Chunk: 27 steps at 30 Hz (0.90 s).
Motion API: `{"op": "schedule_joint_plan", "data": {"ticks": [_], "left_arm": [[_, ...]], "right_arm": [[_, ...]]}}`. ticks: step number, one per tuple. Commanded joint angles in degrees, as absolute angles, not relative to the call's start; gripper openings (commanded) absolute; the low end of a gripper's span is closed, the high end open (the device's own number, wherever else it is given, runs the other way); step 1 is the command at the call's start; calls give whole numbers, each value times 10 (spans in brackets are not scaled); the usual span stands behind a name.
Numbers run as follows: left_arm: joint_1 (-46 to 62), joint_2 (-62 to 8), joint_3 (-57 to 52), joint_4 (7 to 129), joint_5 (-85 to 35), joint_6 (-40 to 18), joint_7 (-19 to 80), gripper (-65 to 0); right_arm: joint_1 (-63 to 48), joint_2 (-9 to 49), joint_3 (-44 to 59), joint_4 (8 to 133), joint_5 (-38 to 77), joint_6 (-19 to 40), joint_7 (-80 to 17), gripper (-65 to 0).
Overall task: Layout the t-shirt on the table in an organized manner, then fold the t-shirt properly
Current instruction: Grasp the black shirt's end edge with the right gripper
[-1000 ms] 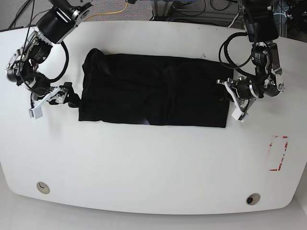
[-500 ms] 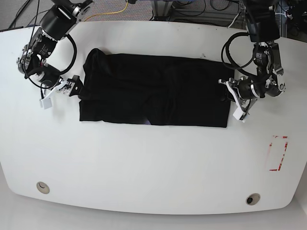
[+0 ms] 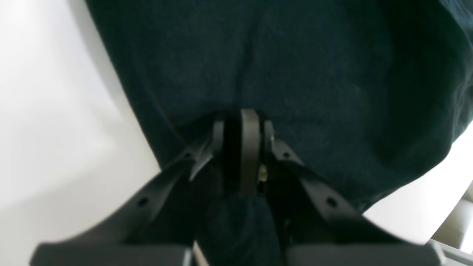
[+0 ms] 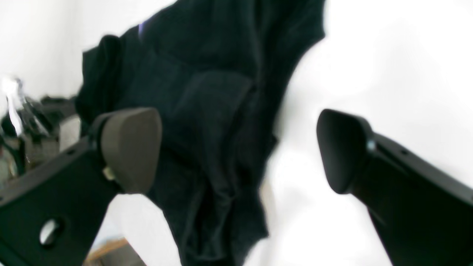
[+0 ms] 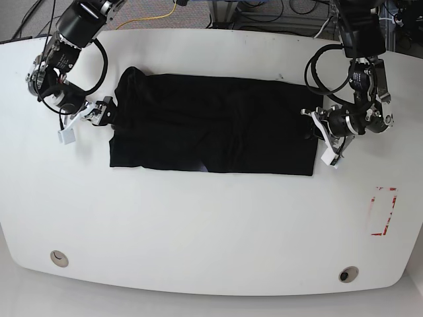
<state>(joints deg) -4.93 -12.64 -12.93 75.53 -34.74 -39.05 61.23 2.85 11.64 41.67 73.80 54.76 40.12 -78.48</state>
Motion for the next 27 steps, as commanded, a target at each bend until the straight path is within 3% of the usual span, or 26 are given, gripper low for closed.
{"op": "schedule_joint_plan", "data": {"ticks": [1, 27], "left_arm": [[-56, -134, -131, 763, -342, -389, 617, -610], [-44, -135, -131, 763, -342, -390, 617, -610]], "right_arm": [[21, 118, 388, 745, 546, 400, -780, -3], [31, 81, 355, 743, 542, 400, -777, -5]]}}
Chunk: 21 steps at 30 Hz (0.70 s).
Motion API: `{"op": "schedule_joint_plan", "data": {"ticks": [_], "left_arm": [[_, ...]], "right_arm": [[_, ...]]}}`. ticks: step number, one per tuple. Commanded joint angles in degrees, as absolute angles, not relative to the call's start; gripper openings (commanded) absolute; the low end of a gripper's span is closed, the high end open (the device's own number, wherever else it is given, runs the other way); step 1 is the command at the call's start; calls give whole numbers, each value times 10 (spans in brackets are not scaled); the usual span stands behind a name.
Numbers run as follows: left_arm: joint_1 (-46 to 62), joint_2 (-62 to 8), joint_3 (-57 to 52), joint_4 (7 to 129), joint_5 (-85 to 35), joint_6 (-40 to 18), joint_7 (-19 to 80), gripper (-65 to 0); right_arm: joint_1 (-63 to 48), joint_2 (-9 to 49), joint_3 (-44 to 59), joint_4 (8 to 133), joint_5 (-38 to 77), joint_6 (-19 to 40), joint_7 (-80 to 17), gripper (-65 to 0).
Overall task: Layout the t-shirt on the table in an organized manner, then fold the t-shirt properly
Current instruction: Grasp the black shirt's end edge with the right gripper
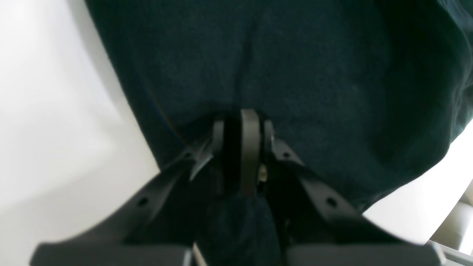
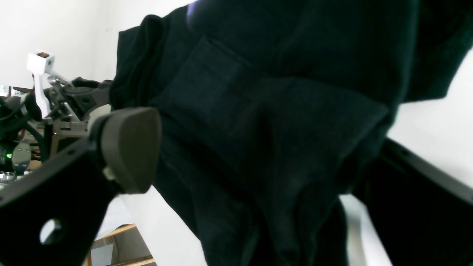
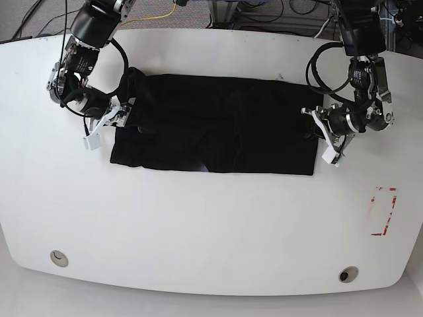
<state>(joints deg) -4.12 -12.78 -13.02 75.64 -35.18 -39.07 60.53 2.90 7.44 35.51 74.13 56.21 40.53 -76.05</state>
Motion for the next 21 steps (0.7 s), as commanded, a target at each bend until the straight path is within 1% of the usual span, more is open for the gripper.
{"op": "schedule_joint_plan", "data": {"ticks": [1, 8, 10, 11, 12, 13, 15, 16, 17, 18, 19, 21], "left_arm": [[-44, -135, -131, 763, -343, -390, 617, -610], [-44, -134, -131, 763, -343, -390, 617, -610], [-44, -134, -131, 763, -343, -390, 617, -610], [-44, -133, -131, 763, -343, -390, 617, -610], [-44, -133, -131, 763, -343, -390, 617, -610], [-44, -133, -131, 763, -343, -390, 617, -610], [-44, -133, -131, 763, -343, -390, 617, -610], [-44, -132, -131, 763, -343, -390, 617, -610], [-44, -132, -127, 763, -343, -390, 617, -610], [-44, -132, -121, 763, -343, -390, 617, -610], [-44, -132, -116, 763, -343, -390, 617, -610], [-44, -132, -107, 763, -344, -390, 617, -610]], "right_arm": [[34, 81, 355, 743, 542, 400, -777, -5], [38, 81, 354, 742, 542, 400, -777, -11], [44, 81, 354, 741, 542, 400, -777, -43], [47, 81, 354, 741, 542, 400, -777, -86], [49, 81, 354, 741, 542, 400, -777, -152], [49, 81, 354, 741, 542, 400, -777, -192], [50, 81, 354, 741, 542, 400, -777, -339], [51, 81, 354, 741, 542, 400, -777, -390], [51, 81, 354, 742, 543, 400, -777, -484], [52, 81, 354, 743, 543, 400, -777, -533], [57, 81, 354, 744, 543, 400, -777, -568], [59, 81, 354, 744, 543, 400, -777, -618]]}}
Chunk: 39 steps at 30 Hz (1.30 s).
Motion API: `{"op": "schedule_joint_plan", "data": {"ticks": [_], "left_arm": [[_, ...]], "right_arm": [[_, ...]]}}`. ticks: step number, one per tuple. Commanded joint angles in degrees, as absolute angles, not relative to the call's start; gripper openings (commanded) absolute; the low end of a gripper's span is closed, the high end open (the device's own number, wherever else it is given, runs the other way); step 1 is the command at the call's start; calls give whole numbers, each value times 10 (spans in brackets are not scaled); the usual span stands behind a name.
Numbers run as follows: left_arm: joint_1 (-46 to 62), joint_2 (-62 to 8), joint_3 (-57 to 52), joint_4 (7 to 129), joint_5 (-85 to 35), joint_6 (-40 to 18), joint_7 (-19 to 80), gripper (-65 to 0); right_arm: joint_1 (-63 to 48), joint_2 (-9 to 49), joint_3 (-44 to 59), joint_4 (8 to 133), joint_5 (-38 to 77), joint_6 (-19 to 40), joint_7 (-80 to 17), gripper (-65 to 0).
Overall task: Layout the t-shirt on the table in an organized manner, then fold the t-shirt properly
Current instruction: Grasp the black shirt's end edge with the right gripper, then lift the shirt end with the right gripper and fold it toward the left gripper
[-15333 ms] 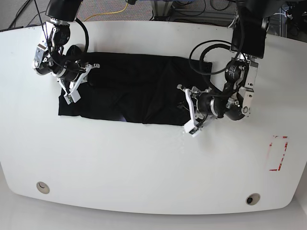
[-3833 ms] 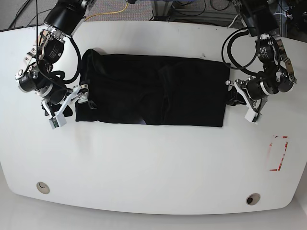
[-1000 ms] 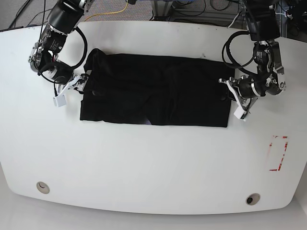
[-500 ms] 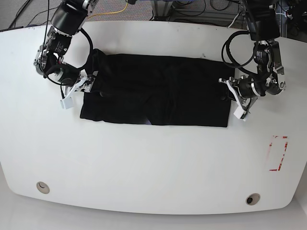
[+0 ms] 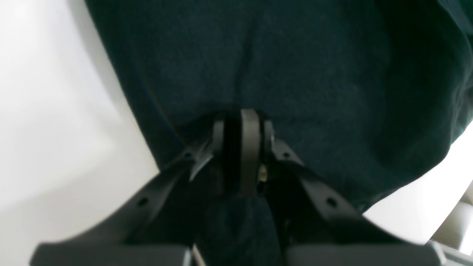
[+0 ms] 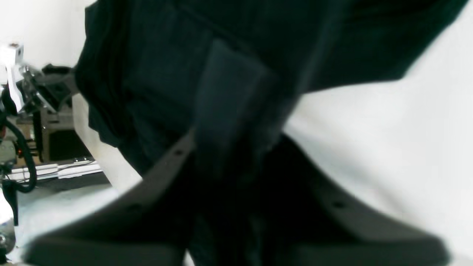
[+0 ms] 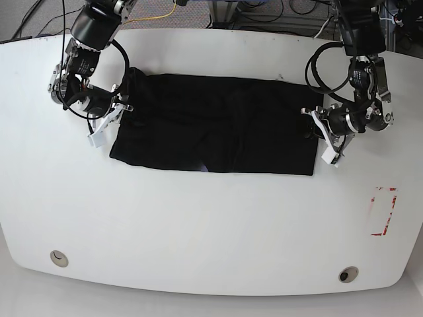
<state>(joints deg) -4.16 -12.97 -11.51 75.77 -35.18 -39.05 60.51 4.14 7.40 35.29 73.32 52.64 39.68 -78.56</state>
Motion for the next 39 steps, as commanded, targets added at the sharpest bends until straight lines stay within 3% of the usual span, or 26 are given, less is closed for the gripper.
{"op": "schedule_joint_plan", "data": {"ticks": [1, 10, 17, 25, 39], "left_arm": [[-44, -132, -103, 763, -344, -390, 617, -610], [-44, -119, -98, 763, -343, -389, 617, -610], [-47, -116, -98, 763, -342, -386, 617, -610], [-47, -116, -98, 763, -342, -386, 617, -610], [-35, -116, -98, 763, -342, -386, 617, -610]], "right_arm": [[59, 81, 354, 745, 543, 400, -777, -639], [61, 83, 354, 828, 543, 398, -777, -650], [61, 82, 346, 924, 543, 335, -779, -650], [58, 82, 261, 1013, 546, 279, -779, -650], [84, 63, 117, 1055, 547, 264, -779, -650]]}}
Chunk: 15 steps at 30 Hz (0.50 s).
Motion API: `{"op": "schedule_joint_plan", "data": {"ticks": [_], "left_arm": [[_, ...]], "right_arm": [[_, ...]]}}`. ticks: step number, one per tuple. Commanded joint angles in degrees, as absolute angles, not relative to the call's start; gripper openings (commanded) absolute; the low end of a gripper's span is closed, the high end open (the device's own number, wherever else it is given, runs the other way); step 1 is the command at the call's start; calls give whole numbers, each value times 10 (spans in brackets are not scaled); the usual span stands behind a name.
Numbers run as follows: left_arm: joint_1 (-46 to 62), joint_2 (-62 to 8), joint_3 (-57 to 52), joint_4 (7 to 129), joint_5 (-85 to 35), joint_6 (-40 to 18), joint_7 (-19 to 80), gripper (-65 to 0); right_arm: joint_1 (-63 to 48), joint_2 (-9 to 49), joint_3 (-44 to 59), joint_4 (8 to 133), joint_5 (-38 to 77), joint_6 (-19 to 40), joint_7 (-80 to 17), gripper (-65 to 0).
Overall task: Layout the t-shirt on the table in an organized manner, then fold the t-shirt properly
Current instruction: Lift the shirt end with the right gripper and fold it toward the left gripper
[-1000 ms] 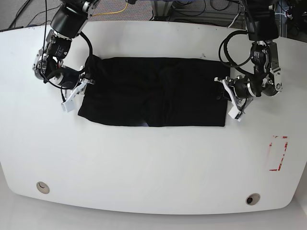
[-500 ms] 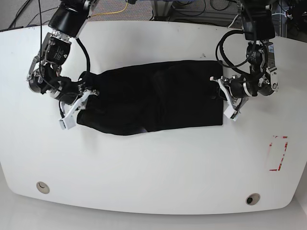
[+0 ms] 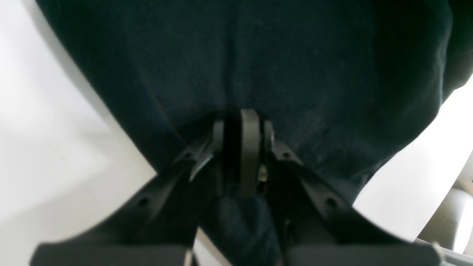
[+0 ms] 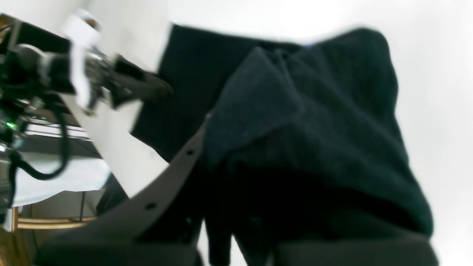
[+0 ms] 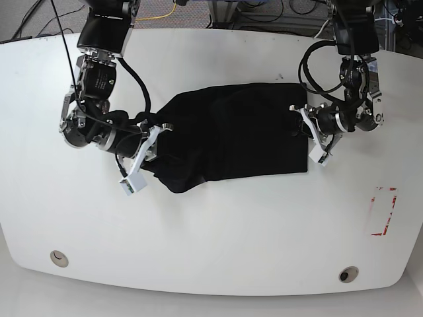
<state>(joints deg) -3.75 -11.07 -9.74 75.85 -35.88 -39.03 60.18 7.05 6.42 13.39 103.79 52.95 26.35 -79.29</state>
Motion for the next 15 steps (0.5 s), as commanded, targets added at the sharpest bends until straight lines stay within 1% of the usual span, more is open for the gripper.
{"op": "schedule_joint_plan", "data": {"ticks": [1, 12, 15], "left_arm": [[-34, -116, -98, 763, -342, -386, 617, -610], [-33, -116, -74, 763, -342, -386, 617, -610], [-33, -116, -74, 763, -342, -386, 617, -610]], "right_arm": [[91, 62, 103, 1060, 547, 264, -779, -650], [139, 60, -22, 1074, 545, 264, -779, -650], [149, 45, -54, 1074, 543, 264, -779, -650]]}}
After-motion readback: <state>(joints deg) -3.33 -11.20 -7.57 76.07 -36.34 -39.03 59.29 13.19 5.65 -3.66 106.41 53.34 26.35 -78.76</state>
